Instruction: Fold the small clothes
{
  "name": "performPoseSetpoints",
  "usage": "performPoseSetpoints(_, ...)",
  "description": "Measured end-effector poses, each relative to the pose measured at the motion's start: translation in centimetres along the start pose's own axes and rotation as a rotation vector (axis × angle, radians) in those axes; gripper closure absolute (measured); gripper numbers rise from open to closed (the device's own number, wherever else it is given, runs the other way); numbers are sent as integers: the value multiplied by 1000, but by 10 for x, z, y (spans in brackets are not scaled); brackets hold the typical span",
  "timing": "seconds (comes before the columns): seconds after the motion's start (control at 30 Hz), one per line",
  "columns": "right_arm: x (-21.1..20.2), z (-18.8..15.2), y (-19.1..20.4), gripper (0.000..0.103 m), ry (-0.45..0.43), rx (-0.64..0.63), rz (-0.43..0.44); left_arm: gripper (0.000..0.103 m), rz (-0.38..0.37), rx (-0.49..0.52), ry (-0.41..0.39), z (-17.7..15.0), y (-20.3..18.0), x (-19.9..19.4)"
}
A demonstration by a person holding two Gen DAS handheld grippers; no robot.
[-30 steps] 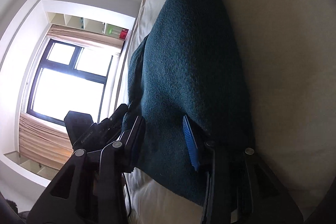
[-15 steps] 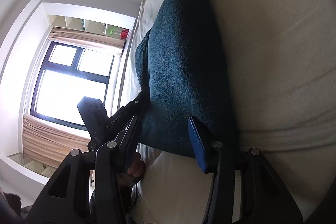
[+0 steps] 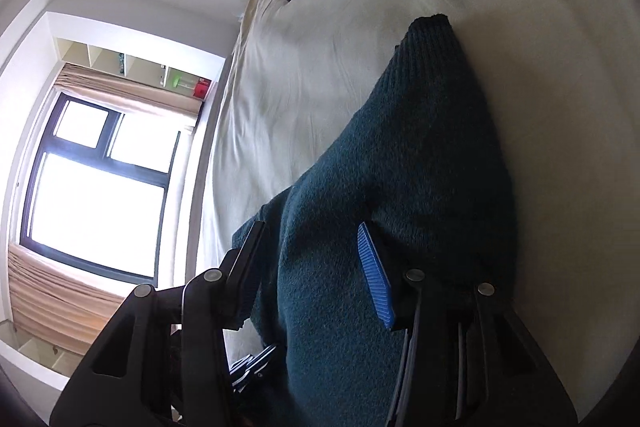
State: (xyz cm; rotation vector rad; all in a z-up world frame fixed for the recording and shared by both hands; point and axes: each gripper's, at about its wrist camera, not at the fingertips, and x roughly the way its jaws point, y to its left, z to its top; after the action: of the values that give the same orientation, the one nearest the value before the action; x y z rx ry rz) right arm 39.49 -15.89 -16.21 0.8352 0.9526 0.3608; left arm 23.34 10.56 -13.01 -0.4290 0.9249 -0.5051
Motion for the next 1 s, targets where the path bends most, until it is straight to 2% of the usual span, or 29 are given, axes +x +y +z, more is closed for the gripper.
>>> performPoseSetpoints(0.1, -1, 7, -11, 66, -16, 8, -21, 94, 0, 3, -1, 0, 0, 1)
performPoseSetpoints(0.17, -14, 6, -6, 63, -15, -10, -22, 94, 0, 4, -2, 0, 0, 1)
performPoseSetpoints(0.2, -23, 2, -3, 63, -24, -8, 6, 94, -1, 3, -3, 0, 1, 1)
performPoseSetpoints(0.27, -45, -15, 3, 58, -29, 16, 140, 94, 0, 3, -3, 0, 0, 1)
performPoseSetpoints(0.33, -59, -44, 6, 54, -4, -14, 204, 94, 1, 4, -4, 0, 0, 1)
performPoseSetpoints(0.4, -57, -77, 6, 50, 44, -71, 196, 94, 1, 4, -3, 0, 0, 1)
performPoseSetpoints(0.47, -65, -102, 2, 51, 1, -173, 196, 94, 0, 4, -4, 1, -1, 1)
performPoseSetpoints(0.5, -71, -107, -1, 51, -9, -173, 199, 94, 2, 4, -4, 1, -1, 1)
performPoseSetpoints(0.57, -86, -107, -3, 51, -17, -110, 192, 94, 4, 1, -8, 1, -2, 0)
performPoseSetpoints(0.63, -106, -103, -5, 49, -72, -83, 181, 95, -14, -12, -19, 1, -1, -6)
performPoseSetpoints(0.7, -117, -95, -6, 40, -98, -81, 127, 95, -11, -30, -33, 1, -3, -20)
performPoseSetpoints(0.73, -117, -89, -13, 38, -83, -67, 94, 95, 8, -22, -44, 2, -6, -29)
performPoseSetpoints(0.77, -118, -85, -19, 37, -53, -50, 78, 88, 33, -12, -65, 3, -10, -40)
performPoseSetpoints(0.8, -113, -80, -20, 37, -25, -37, 69, 66, 64, -9, -89, 5, -11, -50)
performPoseSetpoints(0.87, -107, -78, -28, 37, 8, -16, 23, 43, 94, -27, -108, 13, -6, -63)
performPoseSetpoints(0.9, -102, -76, -30, 37, 24, -9, 31, 43, 96, -44, -91, 18, 0, -62)
performPoseSetpoints(1.0, -86, -76, -39, 37, 94, 24, 38, 43, 76, -99, 43, 27, 17, -41)
